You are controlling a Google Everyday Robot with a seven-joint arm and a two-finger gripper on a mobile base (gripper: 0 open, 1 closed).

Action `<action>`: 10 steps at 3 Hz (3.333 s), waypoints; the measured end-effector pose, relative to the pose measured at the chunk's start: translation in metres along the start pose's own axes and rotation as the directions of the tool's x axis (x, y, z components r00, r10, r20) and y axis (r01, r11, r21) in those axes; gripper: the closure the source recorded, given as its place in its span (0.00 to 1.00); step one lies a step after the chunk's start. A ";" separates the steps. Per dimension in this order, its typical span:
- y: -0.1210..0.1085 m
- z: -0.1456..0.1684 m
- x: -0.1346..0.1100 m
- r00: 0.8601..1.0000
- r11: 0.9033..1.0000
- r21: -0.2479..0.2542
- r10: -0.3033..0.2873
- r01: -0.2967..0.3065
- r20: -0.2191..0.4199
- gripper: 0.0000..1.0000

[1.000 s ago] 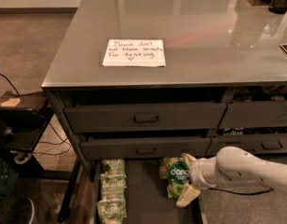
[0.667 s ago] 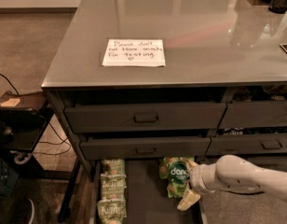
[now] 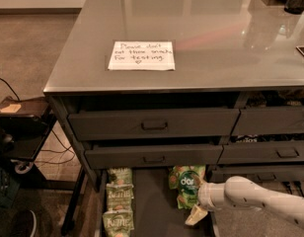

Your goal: Pick green rice chip bag from bottom drawer and place on counter

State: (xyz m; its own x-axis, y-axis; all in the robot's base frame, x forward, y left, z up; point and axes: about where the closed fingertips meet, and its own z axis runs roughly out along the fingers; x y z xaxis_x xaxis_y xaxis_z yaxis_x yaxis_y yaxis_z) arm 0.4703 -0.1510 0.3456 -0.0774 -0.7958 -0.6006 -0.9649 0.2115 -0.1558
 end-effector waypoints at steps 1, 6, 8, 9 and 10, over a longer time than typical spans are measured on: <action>-0.002 0.038 0.021 0.997 1.000 -0.010 -0.006 0.007 0.074 0.00; -0.032 0.083 0.068 0.966 0.967 0.045 -0.249 0.252 -0.063 0.00; -0.057 0.106 0.088 0.933 0.943 0.022 -0.326 0.333 -0.151 0.00; -0.066 0.115 0.101 0.938 0.945 0.026 -0.321 0.327 -0.134 0.00; -0.076 0.122 0.112 0.951 0.952 0.036 -0.299 0.302 -0.082 0.00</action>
Offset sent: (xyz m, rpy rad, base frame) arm 0.0063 0.0034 -0.0297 0.0557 -0.0099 0.0208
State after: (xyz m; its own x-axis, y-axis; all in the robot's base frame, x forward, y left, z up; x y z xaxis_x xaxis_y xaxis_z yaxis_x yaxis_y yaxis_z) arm 0.5652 -0.1873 0.1947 0.1941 -0.8665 -0.4599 -0.9335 -0.0189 -0.3582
